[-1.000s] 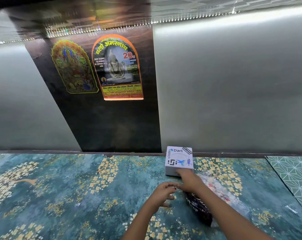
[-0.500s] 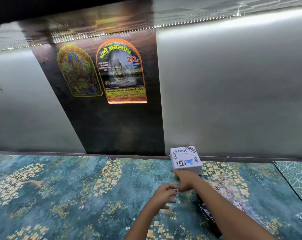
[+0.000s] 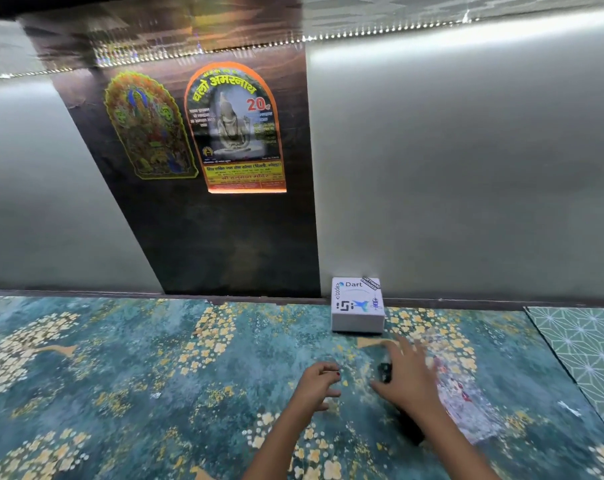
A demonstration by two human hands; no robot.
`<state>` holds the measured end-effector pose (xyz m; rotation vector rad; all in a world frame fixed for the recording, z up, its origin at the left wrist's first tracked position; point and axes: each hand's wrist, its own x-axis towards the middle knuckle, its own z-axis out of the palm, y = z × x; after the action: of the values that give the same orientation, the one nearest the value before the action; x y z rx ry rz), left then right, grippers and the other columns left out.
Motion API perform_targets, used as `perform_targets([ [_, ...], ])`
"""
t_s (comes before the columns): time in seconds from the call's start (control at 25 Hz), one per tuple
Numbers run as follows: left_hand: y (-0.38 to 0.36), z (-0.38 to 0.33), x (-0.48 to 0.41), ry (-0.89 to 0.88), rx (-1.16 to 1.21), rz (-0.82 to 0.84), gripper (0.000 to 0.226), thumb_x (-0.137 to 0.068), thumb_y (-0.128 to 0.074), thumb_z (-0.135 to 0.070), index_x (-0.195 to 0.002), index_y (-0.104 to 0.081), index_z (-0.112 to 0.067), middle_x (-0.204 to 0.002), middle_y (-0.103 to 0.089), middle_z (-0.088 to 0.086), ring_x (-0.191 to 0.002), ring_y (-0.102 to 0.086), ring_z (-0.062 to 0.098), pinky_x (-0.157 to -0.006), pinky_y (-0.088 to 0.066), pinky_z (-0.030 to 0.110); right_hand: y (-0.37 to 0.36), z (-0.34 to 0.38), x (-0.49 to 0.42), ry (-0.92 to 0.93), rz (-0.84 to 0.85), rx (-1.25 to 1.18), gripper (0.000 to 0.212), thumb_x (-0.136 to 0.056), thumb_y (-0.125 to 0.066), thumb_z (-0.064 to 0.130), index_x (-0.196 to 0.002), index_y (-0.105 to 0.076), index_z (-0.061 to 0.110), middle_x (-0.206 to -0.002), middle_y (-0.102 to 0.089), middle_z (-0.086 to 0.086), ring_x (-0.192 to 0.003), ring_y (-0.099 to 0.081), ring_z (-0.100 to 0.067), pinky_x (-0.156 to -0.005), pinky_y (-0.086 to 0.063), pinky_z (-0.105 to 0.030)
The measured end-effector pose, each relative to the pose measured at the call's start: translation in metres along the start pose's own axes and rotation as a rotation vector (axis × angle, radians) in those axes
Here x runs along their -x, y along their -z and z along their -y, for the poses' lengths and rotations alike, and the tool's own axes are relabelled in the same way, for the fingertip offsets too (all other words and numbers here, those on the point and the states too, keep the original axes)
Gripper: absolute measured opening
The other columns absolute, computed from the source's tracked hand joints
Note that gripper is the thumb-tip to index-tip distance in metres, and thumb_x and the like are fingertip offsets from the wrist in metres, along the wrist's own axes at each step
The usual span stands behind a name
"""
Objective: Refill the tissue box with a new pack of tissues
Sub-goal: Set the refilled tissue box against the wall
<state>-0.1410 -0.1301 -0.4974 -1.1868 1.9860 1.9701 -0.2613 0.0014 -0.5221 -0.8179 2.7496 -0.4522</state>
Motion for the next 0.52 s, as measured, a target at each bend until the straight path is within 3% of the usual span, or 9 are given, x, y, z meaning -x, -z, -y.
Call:
perform_targets([
  [0.08, -0.022, 0.007, 0.005, -0.015, 0.017, -0.009, 0.016, -0.088, -0.048, -0.015, -0.102, -0.053, -0.022, -0.106, -0.055, 0.005, -0.069, -0.056, 0.010, -0.057, -0.037, 0.024, -0.010, -0.043, 0.044, -0.226, 0.201, 0.026, 0.097, -0.062, -0.065, 0.062, -0.140, -0.011, 0.040, -0.157, 0.004, 0.003, -0.141, 0.001, -0.041, -0.107, -0.013, -0.068],
  [0.16, -0.043, 0.015, 0.011, -0.127, -0.033, 0.007, 0.037, -0.082, -0.058, -0.012, -0.117, -0.048, -0.021, -0.110, -0.051, 0.005, -0.077, -0.053, 0.011, -0.060, -0.039, 0.022, -0.023, -0.073, 0.080, -0.178, 0.239, 0.092, 0.082, -0.072, -0.057, 0.054, -0.138, -0.009, 0.046, -0.157, 0.005, 0.006, -0.143, -0.002, -0.035, -0.112, -0.015, -0.062],
  [0.24, -0.062, 0.022, 0.017, -0.339, -0.242, 0.129, 0.074, -0.070, -0.073, -0.022, -0.133, -0.036, -0.026, -0.125, -0.040, -0.002, -0.107, -0.048, 0.014, -0.084, -0.044, 0.025, -0.013, -0.084, 0.105, 0.022, 0.137, -0.062, 0.066, -0.072, -0.048, 0.022, -0.130, -0.029, 0.045, -0.150, -0.030, 0.005, -0.139, -0.026, -0.021, -0.115, -0.025, -0.035],
  [0.28, -0.070, 0.024, 0.022, -0.432, -0.359, 0.226, 0.088, -0.065, -0.077, -0.026, -0.138, -0.030, -0.029, -0.131, -0.034, -0.005, -0.121, -0.040, 0.013, -0.099, -0.039, 0.027, -0.006, -0.082, 0.111, 0.114, 0.077, -0.245, 0.063, -0.068, -0.048, 0.010, -0.122, -0.049, 0.042, -0.132, -0.053, 0.011, -0.129, -0.042, -0.010, -0.107, -0.032, -0.017],
  [0.32, -0.080, 0.027, 0.028, -0.488, -0.425, 0.327, 0.092, -0.061, -0.080, -0.026, -0.138, -0.030, -0.032, -0.135, -0.033, -0.006, -0.126, -0.036, 0.010, -0.106, -0.033, 0.027, 0.004, -0.080, 0.119, 0.164, 0.052, -0.376, 0.058, -0.064, -0.051, 0.005, -0.104, -0.063, 0.046, -0.109, -0.062, 0.030, -0.112, -0.053, 0.007, -0.092, -0.035, -0.001],
  [0.36, -0.088, 0.031, 0.033, -0.503, -0.420, 0.406, 0.085, -0.059, -0.081, -0.024, -0.131, -0.039, -0.038, -0.132, -0.041, -0.009, -0.122, -0.041, 0.006, -0.107, -0.034, 0.025, 0.015, -0.075, 0.126, 0.154, 0.016, -0.479, 0.053, -0.061, -0.055, 0.005, -0.086, -0.066, 0.051, -0.085, -0.060, 0.046, -0.095, -0.055, 0.020, -0.079, -0.036, 0.005],
  [0.4, -0.096, 0.035, 0.040, -0.491, -0.362, 0.429, 0.067, -0.057, -0.080, -0.023, -0.115, -0.052, -0.046, -0.118, -0.057, -0.015, -0.109, -0.052, 0.002, -0.102, -0.041, 0.025, 0.020, -0.072, 0.132, 0.114, -0.071, -0.620, 0.048, -0.061, -0.059, 0.005, -0.076, -0.065, 0.050, -0.073, -0.058, 0.051, -0.082, -0.055, 0.024, -0.071, -0.039, 0.005],
  [0.44, -0.104, 0.041, 0.044, -0.457, -0.286, 0.396, 0.046, -0.057, -0.076, -0.024, -0.094, -0.062, -0.048, -0.094, -0.068, -0.019, -0.091, -0.059, 0.000, -0.093, -0.050, 0.030, 0.022, -0.068, 0.138, 0.062, -0.170, -0.770, 0.042, -0.064, -0.063, 0.001, -0.073, -0.066, 0.043, -0.071, -0.063, 0.044, -0.075, -0.059, 0.018, -0.066, -0.042, 0.002],
  [0.52, -0.117, 0.049, 0.054, -0.350, -0.111, 0.215, 0.015, -0.060, -0.068, -0.025, -0.073, -0.069, -0.034, -0.063, -0.068, -0.011, -0.063, -0.061, 0.004, -0.068, -0.059, 0.040, 0.024, -0.058, 0.148, -0.038, -0.283, -1.033, 0.038, -0.072, -0.063, -0.008, -0.075, -0.057, 0.029, -0.078, -0.069, 0.013, -0.073, -0.062, -0.006, -0.061, -0.045, -0.008],
])
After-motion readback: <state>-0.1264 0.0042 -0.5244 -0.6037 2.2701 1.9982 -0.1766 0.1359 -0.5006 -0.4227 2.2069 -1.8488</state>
